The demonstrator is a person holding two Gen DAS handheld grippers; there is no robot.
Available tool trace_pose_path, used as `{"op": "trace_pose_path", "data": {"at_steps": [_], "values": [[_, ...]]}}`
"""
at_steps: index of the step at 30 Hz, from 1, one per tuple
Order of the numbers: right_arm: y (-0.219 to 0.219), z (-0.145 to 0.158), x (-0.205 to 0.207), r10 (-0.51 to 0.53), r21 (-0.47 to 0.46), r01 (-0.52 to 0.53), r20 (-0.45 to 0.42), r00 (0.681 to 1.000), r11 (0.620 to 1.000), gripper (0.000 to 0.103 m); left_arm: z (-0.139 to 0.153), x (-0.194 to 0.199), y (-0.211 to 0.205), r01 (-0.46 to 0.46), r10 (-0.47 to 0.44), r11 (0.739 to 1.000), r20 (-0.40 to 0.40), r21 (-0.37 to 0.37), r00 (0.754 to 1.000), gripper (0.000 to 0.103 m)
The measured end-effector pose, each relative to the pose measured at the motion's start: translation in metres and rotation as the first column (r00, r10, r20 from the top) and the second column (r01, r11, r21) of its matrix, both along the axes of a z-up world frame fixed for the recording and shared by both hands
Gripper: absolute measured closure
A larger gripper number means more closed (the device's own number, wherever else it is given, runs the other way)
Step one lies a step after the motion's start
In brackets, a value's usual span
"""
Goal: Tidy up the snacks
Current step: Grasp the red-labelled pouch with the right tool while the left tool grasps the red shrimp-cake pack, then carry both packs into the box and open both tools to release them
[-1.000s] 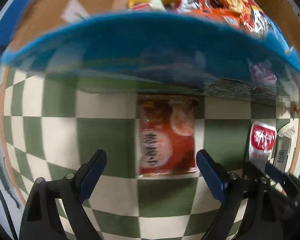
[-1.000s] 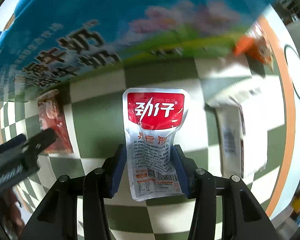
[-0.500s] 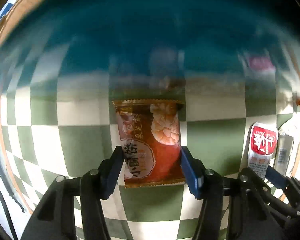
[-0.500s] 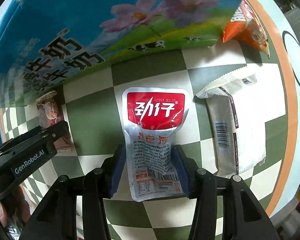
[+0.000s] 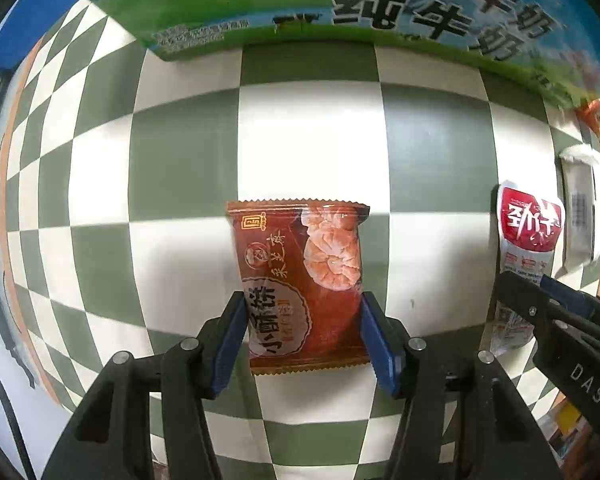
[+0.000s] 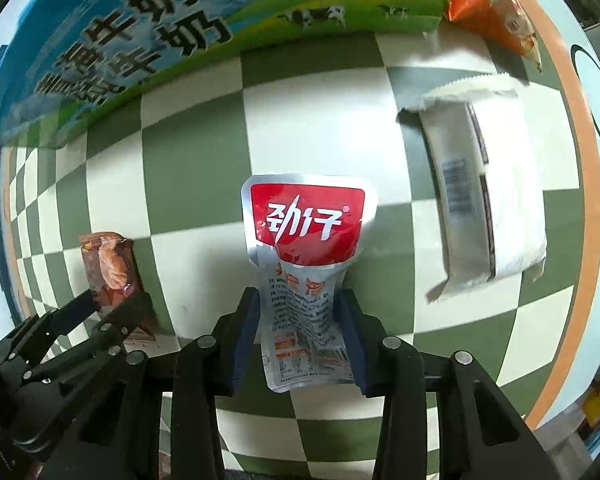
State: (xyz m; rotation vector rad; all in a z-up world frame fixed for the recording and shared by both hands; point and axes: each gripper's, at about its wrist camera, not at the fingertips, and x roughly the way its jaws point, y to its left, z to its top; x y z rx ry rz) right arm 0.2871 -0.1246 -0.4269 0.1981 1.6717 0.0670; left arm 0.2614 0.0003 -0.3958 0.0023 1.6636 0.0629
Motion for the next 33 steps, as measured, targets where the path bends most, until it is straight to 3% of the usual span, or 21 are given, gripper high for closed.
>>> {"op": "trace_pose_path", "data": {"at_steps": [6,16,22,33], "values": [[0.011,-0.001,-0.004,0.027,0.01,-0.027,-0.001,1.0,1.0,0.07,0.01,-0.004,-0.017,0.025,-0.026,1.0,0.046,0.017,0.999,0.05],[0.001,0.0,-0.003,0.031,0.044,-0.032,0.031,0.999,0.999,0.071,0.049,-0.014,-0.034,0.049,-0.049,0.999,0.117,0.004,0.992,0.05],[-0.022,0.04,-0.011,0.026,0.087,-0.032,0.077,0.997,0.996,0.071,0.091,-0.037,-0.001,0.055,-0.049,0.998,0.163,-0.032,0.985,0.05],[-0.046,0.141,-0.017,-0.01,0.204,-0.032,0.202,0.979,0.978,0.071,0.174,-0.017,0.005,0.059,-0.016,0.989,0.297,-0.137,0.955,0.05]]}}
